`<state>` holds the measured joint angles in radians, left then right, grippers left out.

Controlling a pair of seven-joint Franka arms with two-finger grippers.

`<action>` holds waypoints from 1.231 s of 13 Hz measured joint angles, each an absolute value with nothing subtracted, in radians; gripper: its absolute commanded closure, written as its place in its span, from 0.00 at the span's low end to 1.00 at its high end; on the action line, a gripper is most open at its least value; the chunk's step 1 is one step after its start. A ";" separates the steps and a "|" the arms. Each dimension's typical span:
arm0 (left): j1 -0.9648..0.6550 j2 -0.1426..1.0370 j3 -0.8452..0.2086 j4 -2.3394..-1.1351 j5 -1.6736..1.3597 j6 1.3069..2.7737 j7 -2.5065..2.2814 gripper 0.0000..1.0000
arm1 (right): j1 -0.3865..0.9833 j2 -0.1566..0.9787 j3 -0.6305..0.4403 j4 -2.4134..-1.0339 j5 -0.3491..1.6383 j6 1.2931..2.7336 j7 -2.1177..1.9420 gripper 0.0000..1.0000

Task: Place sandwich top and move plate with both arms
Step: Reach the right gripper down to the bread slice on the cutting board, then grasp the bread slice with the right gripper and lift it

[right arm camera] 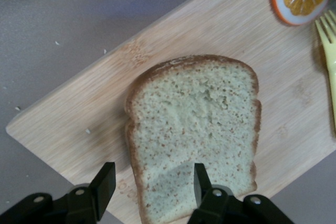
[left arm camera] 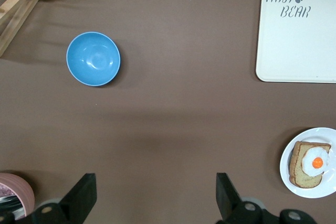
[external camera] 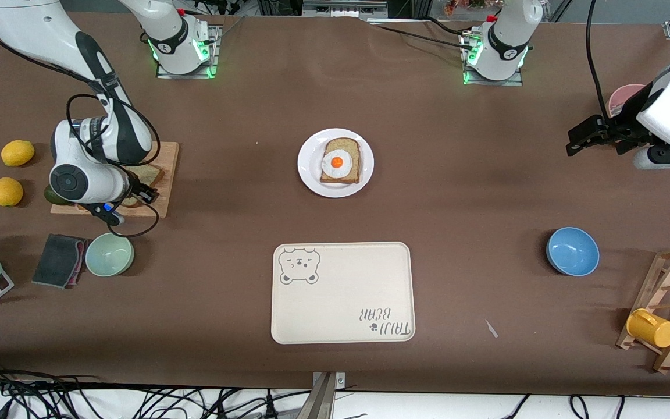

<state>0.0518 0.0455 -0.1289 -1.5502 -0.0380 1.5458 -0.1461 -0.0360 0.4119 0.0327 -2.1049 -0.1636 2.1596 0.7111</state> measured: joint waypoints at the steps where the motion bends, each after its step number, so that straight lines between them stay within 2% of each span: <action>1: 0.052 0.046 -0.129 -1.550 -0.038 1.546 -0.146 0.00 | -0.036 0.413 0.033 -2.106 -0.165 2.160 0.711 0.39; 4: 0.052 0.046 -0.129 -1.550 -0.038 1.546 -0.146 0.00 | -0.036 0.425 0.033 -2.109 -0.187 2.163 0.711 0.50; 6: 0.052 0.046 -0.129 -1.550 -0.038 1.546 -0.146 0.00 | -0.035 0.425 0.034 -2.109 -0.189 2.166 0.711 0.62; 8: 0.052 0.046 -0.129 -1.550 -0.038 1.546 -0.146 0.00 | -0.035 0.425 0.035 -2.108 -0.190 2.167 0.711 0.90; 9: 0.052 0.046 -0.129 -1.550 -0.038 1.546 -0.146 0.00 | -0.035 0.425 0.035 -2.108 -0.190 2.168 0.711 1.00; 16: 0.052 0.046 -0.129 -1.550 -0.038 1.546 -0.146 0.00 | -0.035 0.421 0.035 -2.107 -0.193 2.164 0.711 1.00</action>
